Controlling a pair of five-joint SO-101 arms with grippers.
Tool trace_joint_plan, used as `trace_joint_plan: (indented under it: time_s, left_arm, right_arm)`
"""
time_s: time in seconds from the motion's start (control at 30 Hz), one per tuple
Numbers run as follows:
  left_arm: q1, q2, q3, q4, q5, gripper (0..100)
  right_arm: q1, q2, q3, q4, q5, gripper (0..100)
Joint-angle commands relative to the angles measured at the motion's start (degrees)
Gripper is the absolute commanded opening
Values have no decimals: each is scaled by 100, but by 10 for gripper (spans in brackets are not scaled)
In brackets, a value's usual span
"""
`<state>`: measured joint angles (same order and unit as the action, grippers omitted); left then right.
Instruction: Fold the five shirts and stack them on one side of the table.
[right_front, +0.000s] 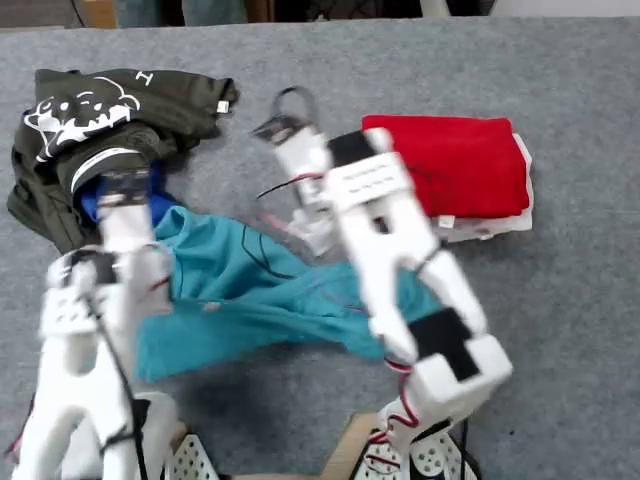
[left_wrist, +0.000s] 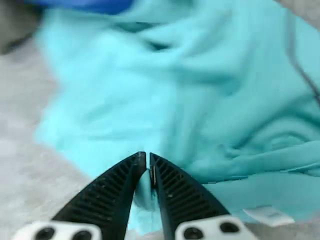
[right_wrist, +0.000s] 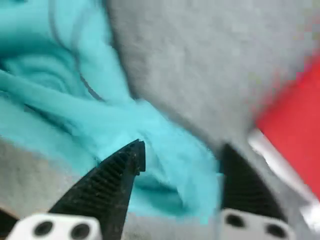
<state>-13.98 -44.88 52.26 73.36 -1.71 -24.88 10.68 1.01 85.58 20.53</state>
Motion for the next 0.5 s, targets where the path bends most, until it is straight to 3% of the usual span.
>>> trace_joint_plan:
  time_s: [0.0, 0.17, 0.33, 0.4, 0.47]
  left_arm:
    - [-1341, -747, -31, 431, -686, 29]
    - [-2598, -1204, -31, 1002, -1653, 29]
    - [-3152, -1371, -57, 1125, -1802, 29]
    - [-3301, -1380, -57, 1108, -1802, 29]
    - [-3398, -1371, -57, 1081, -1802, 29]
  right_arm:
    - [-791, 549, -382, -536, -431, 378]
    - [-1512, 1789, -2009, -756, -870, 381]
    - [-1758, 3512, -3873, -730, -1521, 379]
    - [-1758, 4189, -4541, -527, -1618, 329]
    - [-1741, 4769, -5305, -132, -1626, 196]
